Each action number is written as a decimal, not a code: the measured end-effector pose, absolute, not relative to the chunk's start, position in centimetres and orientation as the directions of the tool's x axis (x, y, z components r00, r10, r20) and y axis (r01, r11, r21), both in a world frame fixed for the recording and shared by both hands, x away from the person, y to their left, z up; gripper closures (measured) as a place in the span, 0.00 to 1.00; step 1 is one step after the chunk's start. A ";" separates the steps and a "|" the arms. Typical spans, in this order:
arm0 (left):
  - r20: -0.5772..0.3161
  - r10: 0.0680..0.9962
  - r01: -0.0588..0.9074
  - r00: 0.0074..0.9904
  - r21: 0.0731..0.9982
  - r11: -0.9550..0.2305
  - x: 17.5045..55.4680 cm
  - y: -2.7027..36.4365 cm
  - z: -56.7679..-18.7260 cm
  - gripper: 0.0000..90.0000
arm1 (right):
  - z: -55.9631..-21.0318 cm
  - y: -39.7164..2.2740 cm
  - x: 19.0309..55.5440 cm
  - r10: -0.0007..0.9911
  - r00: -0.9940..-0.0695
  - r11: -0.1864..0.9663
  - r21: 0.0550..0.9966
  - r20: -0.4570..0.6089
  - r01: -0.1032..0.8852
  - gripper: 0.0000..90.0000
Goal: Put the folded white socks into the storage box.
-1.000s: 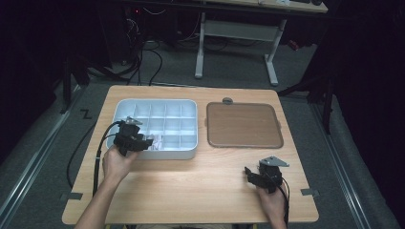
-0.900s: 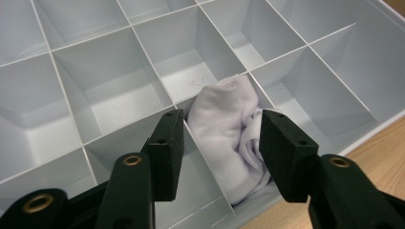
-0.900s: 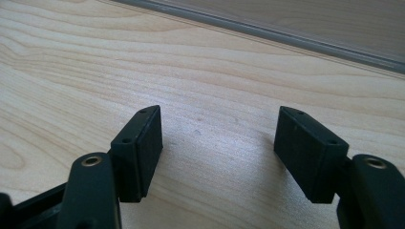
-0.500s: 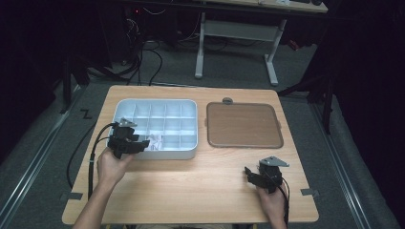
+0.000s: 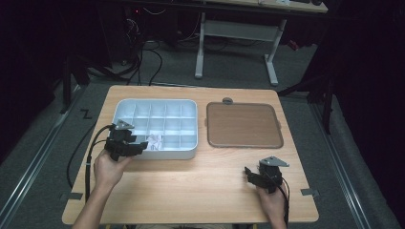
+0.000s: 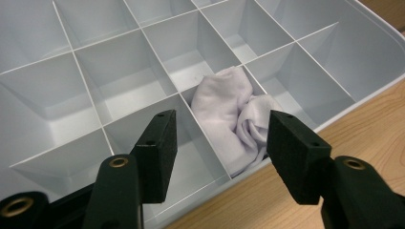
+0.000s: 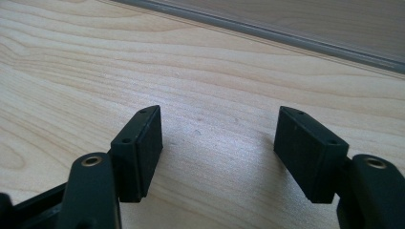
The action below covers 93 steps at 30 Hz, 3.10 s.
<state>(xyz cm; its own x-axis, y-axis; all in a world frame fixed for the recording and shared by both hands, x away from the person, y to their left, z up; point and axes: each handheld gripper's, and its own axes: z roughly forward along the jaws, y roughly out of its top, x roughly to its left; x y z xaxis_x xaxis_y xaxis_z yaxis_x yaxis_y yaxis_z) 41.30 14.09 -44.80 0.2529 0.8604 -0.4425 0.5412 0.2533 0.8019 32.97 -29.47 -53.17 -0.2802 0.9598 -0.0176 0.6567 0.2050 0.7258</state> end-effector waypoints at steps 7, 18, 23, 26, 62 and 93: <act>-0.452 0.857 0.533 0.249 0.803 0.268 40.6 14.8 -44.6 0.50 | -53.2 -29.5 33.0 0.960 -0.280 0.205 0.726 -0.018 0.657 0.38; -0.462 0.849 0.523 0.256 0.805 0.280 39.3 15.2 -44.5 0.49 | -53.2 -29.5 33.0 0.960 -0.280 0.205 0.726 -0.018 0.656 0.38; -0.469 0.846 0.522 0.255 0.803 0.288 38.8 15.4 -44.5 0.49 | -53.2 -29.5 33.0 0.960 -0.280 0.205 0.726 -0.018 0.656 0.38; -0.472 0.844 0.519 0.253 0.803 0.293 38.4 15.6 -44.6 0.49 | -53.2 -29.5 33.0 0.960 -0.280 0.205 0.726 -0.018 0.656 0.38; -0.526 0.821 0.539 0.224 0.768 0.345 36.1 16.6 -46.6 0.48 | -53.2 -29.5 33.0 0.960 -0.280 0.206 0.726 -0.018 0.656 0.38; -0.574 0.794 0.566 0.200 0.729 0.384 35.1 16.3 -48.7 0.48 | -53.2 -29.5 33.0 0.960 -0.280 0.205 0.726 -0.018 0.656 0.38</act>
<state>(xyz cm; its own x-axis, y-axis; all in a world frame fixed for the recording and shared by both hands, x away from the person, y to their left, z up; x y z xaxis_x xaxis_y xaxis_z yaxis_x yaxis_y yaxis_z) 35.06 16.27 -48.75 0.2002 0.7941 -0.5739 0.5662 0.3842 0.7292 32.97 -29.46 -53.17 -0.2796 0.9600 -0.0179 0.6564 0.2047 0.7261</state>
